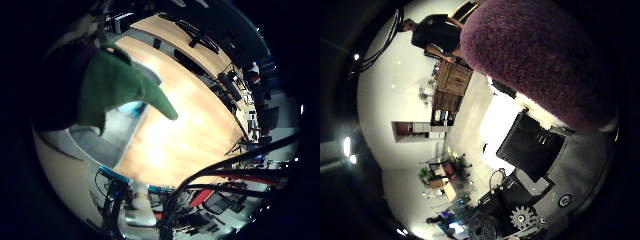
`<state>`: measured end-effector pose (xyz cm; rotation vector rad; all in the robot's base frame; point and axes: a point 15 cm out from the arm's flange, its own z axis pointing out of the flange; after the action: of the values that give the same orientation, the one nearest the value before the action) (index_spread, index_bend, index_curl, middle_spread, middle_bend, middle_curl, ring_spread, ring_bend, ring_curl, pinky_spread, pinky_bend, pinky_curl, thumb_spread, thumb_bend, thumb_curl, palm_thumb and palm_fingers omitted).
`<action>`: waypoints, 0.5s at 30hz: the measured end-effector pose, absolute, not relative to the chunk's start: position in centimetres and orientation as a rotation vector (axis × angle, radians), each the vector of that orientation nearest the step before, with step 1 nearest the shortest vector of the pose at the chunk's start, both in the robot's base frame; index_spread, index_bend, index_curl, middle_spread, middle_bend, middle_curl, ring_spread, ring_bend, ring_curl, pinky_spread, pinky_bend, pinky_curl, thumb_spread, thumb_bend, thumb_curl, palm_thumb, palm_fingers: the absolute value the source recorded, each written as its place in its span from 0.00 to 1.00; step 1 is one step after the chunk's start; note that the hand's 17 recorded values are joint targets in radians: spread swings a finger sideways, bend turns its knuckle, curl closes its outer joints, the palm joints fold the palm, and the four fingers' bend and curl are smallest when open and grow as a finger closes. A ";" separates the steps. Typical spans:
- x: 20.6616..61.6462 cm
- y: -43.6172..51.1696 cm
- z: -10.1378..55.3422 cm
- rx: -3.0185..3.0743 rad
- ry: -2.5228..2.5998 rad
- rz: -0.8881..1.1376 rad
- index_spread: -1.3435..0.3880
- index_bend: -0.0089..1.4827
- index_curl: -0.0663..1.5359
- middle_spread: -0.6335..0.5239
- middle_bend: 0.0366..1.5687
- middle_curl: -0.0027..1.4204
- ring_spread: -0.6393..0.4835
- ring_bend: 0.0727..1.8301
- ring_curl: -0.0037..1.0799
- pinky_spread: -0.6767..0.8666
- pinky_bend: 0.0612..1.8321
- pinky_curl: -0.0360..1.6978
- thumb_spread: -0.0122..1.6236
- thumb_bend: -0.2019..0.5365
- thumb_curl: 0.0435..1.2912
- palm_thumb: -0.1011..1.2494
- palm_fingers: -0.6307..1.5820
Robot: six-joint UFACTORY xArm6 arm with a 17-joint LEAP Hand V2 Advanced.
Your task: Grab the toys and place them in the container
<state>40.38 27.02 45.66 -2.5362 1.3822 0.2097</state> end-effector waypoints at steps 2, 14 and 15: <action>40.8 27.7 44.4 -2.557 1.385 0.215 0.62 0.74 0.41 0.39 0.79 0.39 0.38 0.72 0.47 0.22 0.64 0.35 0.80 0.26 0.25 0.68 0.87; 43.4 27.9 42.0 -2.574 1.441 0.115 0.62 0.74 0.41 0.39 0.79 0.39 0.38 0.73 0.47 0.22 0.64 0.35 0.80 0.26 0.25 0.67 0.87; 43.5 27.7 41.9 -2.572 1.447 0.114 0.62 0.74 0.40 0.39 0.79 0.39 0.38 0.73 0.47 0.22 0.64 0.35 0.80 0.26 0.25 0.67 0.87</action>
<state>43.49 27.68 41.92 -2.5725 1.4473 0.1145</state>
